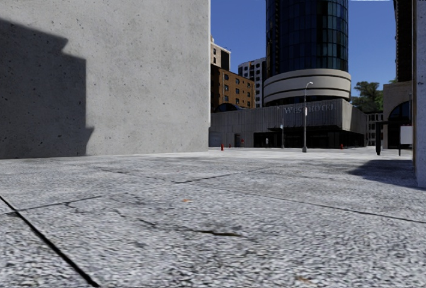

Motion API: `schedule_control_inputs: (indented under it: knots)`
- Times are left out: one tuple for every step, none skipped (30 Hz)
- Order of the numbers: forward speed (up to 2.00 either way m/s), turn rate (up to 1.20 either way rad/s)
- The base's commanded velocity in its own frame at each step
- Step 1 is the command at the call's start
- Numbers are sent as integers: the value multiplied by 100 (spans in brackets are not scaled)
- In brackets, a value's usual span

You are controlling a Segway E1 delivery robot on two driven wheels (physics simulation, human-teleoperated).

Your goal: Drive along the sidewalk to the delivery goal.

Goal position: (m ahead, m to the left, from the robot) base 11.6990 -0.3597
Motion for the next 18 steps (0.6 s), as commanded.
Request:
schedule_control_inputs:
  knots:
    - [200, 0]
    - [200, 0]
    - [200, 0]
    - [200, 0]
    - [200, 0]
    - [200, 0]
    - [200, 0]
    - [200, 0]
    - [200, 0]
    - [200, 0]
    - [200, 0]
    - [200, 0]
    - [200, 0]
    - [200, 0]
    - [200, 0]
    - [200, 0]
    - [200, 0]
    - [200, 0]
